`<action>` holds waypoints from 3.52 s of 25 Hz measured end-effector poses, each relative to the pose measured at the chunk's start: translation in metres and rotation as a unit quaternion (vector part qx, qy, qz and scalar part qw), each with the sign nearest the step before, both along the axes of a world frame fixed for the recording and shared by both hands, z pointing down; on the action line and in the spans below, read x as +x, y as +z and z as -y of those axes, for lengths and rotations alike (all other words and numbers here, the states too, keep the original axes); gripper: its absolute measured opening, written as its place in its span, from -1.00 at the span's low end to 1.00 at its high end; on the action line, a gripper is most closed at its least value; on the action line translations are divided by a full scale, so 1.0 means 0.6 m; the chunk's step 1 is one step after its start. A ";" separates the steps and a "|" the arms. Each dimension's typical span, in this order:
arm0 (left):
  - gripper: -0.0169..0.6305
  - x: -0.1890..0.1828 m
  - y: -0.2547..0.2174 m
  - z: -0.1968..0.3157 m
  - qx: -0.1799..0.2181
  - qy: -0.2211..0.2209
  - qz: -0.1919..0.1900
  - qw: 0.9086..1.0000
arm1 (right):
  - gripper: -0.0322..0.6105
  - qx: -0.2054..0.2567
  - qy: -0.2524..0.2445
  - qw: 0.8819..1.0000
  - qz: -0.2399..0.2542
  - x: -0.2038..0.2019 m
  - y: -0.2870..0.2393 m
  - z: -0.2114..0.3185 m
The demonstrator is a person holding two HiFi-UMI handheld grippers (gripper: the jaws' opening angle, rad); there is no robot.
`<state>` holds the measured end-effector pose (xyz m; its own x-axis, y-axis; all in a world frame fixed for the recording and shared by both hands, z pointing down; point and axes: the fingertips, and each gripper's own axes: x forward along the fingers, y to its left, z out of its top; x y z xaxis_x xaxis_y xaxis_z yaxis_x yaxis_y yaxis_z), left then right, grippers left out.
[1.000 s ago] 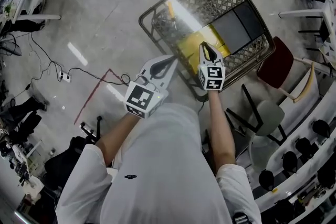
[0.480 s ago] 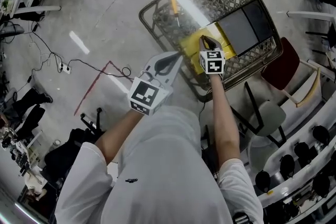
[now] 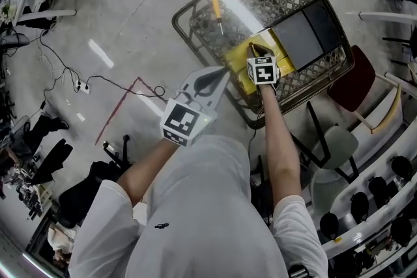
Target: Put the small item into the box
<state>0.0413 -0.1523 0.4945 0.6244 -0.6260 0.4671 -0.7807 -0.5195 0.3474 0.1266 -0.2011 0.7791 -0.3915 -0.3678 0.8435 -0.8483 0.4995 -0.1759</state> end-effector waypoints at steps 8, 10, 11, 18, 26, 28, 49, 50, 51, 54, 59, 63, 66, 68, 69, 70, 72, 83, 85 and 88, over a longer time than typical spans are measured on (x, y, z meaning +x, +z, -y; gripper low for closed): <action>-0.94 0.007 -0.019 -0.015 0.010 0.014 -0.005 1.000 | -0.69 0.009 0.005 1.000 0.007 0.009 -0.030 -0.022; -0.94 0.008 -0.027 -0.017 0.014 0.018 -0.007 1.000 | -0.69 0.016 0.008 1.000 0.013 0.009 -0.046 -0.027; -0.94 0.009 -0.032 -0.019 0.015 0.019 -0.008 1.000 | -0.69 0.021 0.010 1.000 0.016 0.009 -0.055 -0.029; -0.94 0.003 -0.067 -0.039 0.033 0.026 -0.017 0.999 | -0.72 0.059 0.012 0.998 0.014 0.008 -0.131 -0.060; -0.94 -0.011 -0.103 -0.059 0.047 0.031 -0.028 0.998 | -0.73 0.116 0.035 0.992 0.018 0.006 -0.258 -0.086; -0.94 -0.013 -0.116 -0.062 0.053 0.032 -0.032 0.998 | -0.73 0.136 0.048 0.989 0.025 0.006 -0.299 -0.090; -0.94 -0.039 -0.275 -0.084 0.136 0.032 -0.068 0.988 | -0.73 0.350 0.066 0.931 0.078 0.007 -0.717 -0.176; -0.94 -0.038 -0.283 -0.085 0.140 0.032 -0.069 0.987 | -0.73 0.360 0.067 0.927 0.076 0.011 -0.731 -0.181; -0.94 -0.038 -0.288 -0.088 0.144 0.034 -0.070 0.986 | -0.74 0.371 0.069 0.923 0.075 0.014 -0.744 -0.187; -0.94 -0.041 -0.303 -0.095 0.155 0.038 -0.069 0.985 | -0.81 0.405 0.073 0.909 0.069 0.018 -0.775 -0.203; -0.94 -0.038 -0.317 -0.109 0.174 0.035 -0.065 0.982 | -0.89 0.416 0.088 0.901 0.081 0.025 -0.784 -0.231; -0.94 -0.041 -0.317 -0.115 0.171 0.036 -0.060 0.983 | -0.89 0.419 0.096 0.899 0.082 0.027 -0.781 -0.243; -0.94 -0.038 -0.318 -0.123 0.167 0.036 -0.059 0.983 | -0.89 0.418 0.098 0.899 0.091 0.031 -0.780 -0.251; -0.94 -0.035 -0.323 -0.128 0.172 0.036 -0.066 0.982 | -0.90 0.415 0.098 0.899 0.098 0.032 -0.779 -0.257; -0.94 -0.034 -0.325 -0.129 0.173 0.036 -0.065 0.982 | -0.90 0.415 0.098 0.899 0.099 0.032 -0.779 -0.259; -0.94 -0.032 -0.326 -0.128 0.172 0.036 -0.063 0.982 | -0.90 0.417 0.100 0.898 0.098 0.034 -0.780 -0.259; -0.94 -0.029 -0.327 -0.128 0.169 0.038 -0.058 0.983 | -0.90 0.422 0.105 0.895 0.097 0.038 -0.784 -0.259; -0.94 -0.027 -0.315 -0.135 0.161 0.038 -0.050 0.985 | -0.90 0.418 0.120 0.894 0.111 0.054 -0.782 -0.256; -0.94 -0.026 -0.314 -0.135 0.159 0.039 -0.049 0.985 | -0.90 0.418 0.121 0.893 0.111 0.055 -0.784 -0.255; -0.94 -0.023 -0.314 -0.133 0.158 0.040 -0.050 0.985 | -0.90 0.419 0.126 0.892 0.111 0.056 -0.786 -0.256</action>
<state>0.0275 -0.0722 0.3059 0.7103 -0.6774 0.1916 -0.7034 -0.6720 0.2316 0.1603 -0.0474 0.3073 -0.3316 -0.9325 0.1430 -0.9426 0.3339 -0.0085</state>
